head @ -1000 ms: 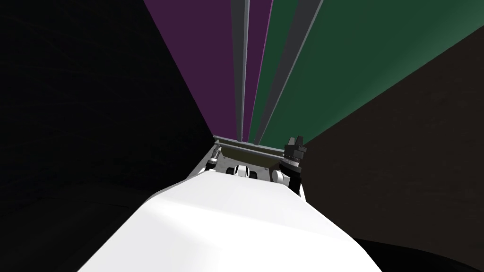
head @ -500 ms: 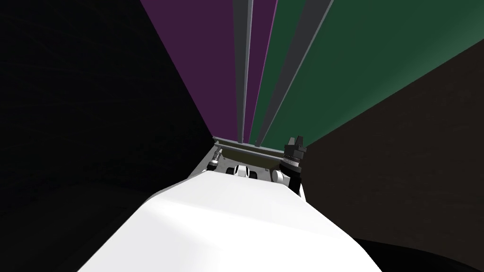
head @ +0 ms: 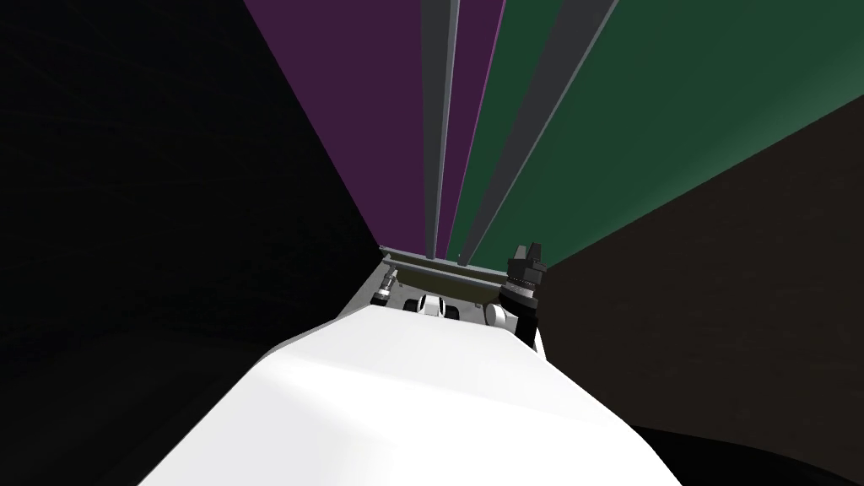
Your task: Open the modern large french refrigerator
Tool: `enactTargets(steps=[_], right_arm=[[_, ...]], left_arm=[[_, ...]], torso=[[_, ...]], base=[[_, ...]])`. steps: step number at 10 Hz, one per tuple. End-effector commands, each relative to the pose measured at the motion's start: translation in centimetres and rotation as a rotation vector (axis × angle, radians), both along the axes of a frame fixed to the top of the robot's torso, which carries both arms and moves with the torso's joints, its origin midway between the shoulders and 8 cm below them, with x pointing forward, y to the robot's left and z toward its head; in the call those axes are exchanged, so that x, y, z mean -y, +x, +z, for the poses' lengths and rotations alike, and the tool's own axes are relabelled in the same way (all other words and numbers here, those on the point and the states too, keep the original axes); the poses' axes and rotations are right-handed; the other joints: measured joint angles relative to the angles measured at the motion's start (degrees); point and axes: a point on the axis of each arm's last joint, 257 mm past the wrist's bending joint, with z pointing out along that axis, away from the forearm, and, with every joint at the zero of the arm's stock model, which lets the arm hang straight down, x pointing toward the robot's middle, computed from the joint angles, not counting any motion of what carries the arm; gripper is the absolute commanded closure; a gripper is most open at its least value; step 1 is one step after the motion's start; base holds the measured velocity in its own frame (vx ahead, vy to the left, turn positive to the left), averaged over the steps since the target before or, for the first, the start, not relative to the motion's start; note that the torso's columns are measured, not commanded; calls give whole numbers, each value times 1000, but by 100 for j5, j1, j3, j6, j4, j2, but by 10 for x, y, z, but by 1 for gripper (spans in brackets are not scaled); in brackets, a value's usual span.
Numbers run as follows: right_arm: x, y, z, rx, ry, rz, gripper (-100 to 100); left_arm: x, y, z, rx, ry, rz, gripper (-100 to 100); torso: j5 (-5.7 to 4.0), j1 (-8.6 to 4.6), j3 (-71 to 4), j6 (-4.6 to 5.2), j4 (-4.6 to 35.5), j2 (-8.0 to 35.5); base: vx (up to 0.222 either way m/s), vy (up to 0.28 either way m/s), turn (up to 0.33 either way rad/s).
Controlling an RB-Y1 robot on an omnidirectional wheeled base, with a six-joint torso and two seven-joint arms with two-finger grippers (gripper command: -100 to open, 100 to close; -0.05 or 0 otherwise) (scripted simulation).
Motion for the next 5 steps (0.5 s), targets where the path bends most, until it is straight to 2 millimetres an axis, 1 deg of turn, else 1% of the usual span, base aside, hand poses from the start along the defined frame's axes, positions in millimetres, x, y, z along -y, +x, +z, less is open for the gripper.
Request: enactTargets(steps=[1,4,5], right_arm=[[0,0,0,0,0,0,0],[0,0,0,0,0,0,0],[0,0,0,0,0,0,0]], left_arm=[[6,-6,-14,-18,-6,-5,-100],[8,-13,-29,-47,-10,-6,-100],[13,-13,-29,-39,-15,-12,-100]], torso=[[-1,-2,-1,-1,-1,0],[0,-1,-4,0,-2,-6],[0,0,-3,-1,-2,-3]], base=[[42,27,-11],[41,23,-9],[44,31,-12]])
